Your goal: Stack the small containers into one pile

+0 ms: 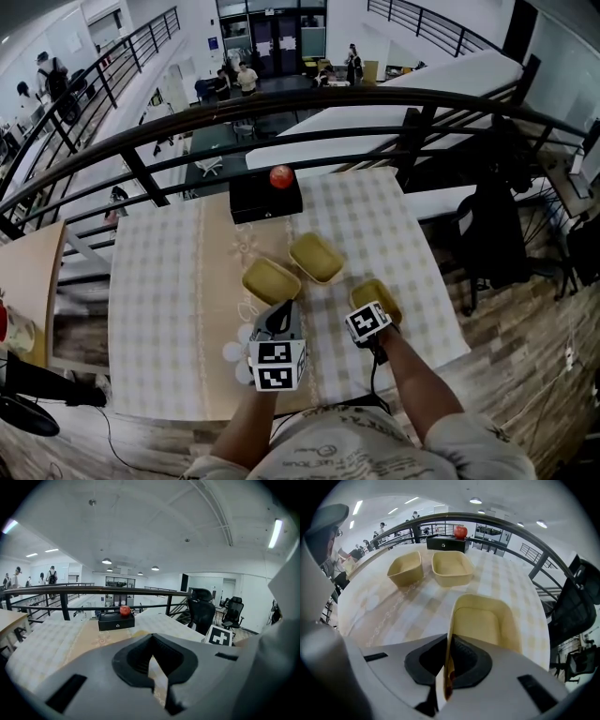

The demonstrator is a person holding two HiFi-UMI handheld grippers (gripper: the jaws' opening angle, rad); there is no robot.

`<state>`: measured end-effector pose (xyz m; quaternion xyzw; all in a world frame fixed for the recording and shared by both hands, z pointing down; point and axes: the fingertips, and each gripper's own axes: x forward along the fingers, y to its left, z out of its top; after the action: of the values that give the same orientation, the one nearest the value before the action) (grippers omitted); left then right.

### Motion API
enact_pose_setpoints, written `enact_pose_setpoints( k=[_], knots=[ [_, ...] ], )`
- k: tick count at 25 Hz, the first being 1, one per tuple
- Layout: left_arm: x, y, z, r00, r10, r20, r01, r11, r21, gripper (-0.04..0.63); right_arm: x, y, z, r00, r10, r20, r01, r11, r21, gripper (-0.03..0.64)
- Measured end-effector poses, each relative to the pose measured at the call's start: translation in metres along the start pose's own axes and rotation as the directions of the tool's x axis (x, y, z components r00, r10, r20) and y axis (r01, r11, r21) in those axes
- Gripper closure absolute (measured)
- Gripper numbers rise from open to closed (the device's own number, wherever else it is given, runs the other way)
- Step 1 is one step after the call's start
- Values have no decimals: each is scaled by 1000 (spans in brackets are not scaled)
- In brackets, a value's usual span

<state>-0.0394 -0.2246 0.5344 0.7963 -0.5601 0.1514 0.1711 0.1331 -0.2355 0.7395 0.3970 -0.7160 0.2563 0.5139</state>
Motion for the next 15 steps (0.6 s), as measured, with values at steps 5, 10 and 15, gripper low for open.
enact_pose_setpoints(
  k=[5,10,15],
  knots=[
    [1,2,2,1000,1,5,-1,1000,-4,591,-10,3,6,1000,0,17,1,1000,-20,607],
    [1,6,6,1000,3,16,-3,1000,-12,591,-21,5,17,999,-16,43,19,998,-52,608],
    [1,13,8,1000,13,23,-12,1000,-20,591,-37,3,36,996,-32,85,39,995,-86,609]
  ],
)
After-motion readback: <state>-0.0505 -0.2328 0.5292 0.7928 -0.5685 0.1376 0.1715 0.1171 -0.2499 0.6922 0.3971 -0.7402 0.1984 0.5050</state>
